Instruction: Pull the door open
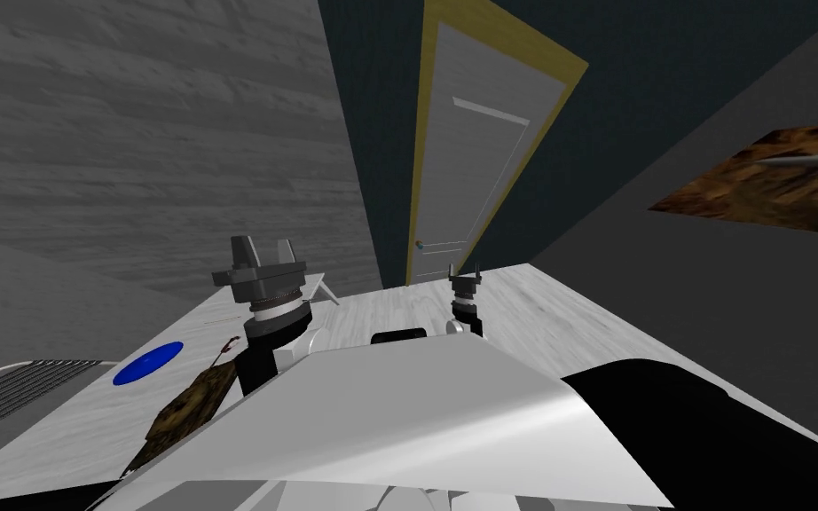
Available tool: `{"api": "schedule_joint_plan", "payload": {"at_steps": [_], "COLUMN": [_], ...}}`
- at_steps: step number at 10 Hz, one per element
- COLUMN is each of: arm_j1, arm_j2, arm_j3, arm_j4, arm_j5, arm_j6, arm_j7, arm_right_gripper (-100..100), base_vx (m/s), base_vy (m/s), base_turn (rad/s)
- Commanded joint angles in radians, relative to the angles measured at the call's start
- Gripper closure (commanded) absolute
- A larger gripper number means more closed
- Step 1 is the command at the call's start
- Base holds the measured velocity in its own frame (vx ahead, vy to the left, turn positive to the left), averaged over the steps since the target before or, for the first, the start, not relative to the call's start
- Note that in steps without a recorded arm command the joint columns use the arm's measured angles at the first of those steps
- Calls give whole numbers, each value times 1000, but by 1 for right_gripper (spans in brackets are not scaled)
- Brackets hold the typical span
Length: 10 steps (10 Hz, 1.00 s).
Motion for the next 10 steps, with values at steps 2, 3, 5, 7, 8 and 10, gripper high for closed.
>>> {"api": "schedule_joint_plan", "payload": {"at_steps": [2,3,5,7,8,10], "arm_j1": [-1,-1,-1,0,0,1], "arm_j2": [-20,-28,-45,-61,-70,-86], "arm_j3": [25,34,52,70,79,98], "arm_j4": [51,70,109,149,169,209], "arm_j5": [-32,-44,-69,-95,-108,-133], "arm_j6": [-19,-27,-42,-58,-65,-81], "arm_j7": [-56,-78,-121,-165,-187,-231], "arm_right_gripper": [-100,-100,-100,-100,-100,-100], "base_vx": [101,109,95,88,107,102], "base_vy": [-6,-6,-20,-11,-15,-24], "base_turn": [94,113,106,107,99,108]}}
